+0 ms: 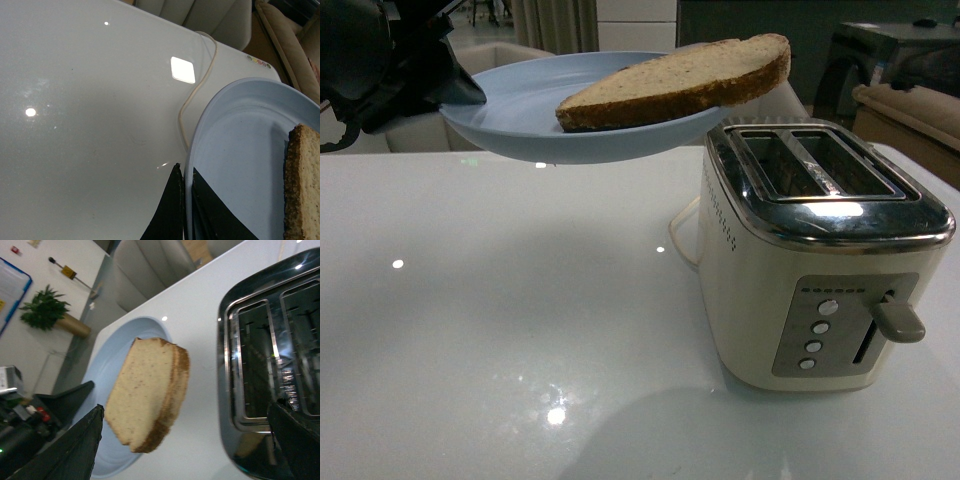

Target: Left arm holds plate, right arm toasts bread

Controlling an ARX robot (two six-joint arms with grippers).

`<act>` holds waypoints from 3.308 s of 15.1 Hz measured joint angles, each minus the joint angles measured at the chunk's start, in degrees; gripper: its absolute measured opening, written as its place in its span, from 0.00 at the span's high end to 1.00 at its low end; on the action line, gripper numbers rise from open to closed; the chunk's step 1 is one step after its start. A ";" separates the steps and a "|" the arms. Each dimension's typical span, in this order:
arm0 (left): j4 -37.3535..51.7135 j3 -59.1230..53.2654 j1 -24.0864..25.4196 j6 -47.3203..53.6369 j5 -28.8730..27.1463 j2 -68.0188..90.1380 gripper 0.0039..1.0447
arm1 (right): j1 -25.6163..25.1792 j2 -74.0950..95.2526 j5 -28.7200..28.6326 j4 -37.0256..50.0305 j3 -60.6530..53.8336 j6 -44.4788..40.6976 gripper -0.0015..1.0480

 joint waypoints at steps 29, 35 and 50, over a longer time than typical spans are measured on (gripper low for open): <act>0.00 0.00 0.00 -0.02 0.04 0.00 0.98 | -0.11 -0.15 17.79 -2.49 10.67 -15.89 0.97; 0.04 0.00 0.00 -0.02 0.04 0.00 0.98 | -0.02 3.37 16.52 -2.71 7.52 -20.87 0.97; 0.02 0.09 0.00 -0.02 0.04 0.00 0.98 | 3.15 8.22 15.41 -9.99 6.49 -22.93 0.97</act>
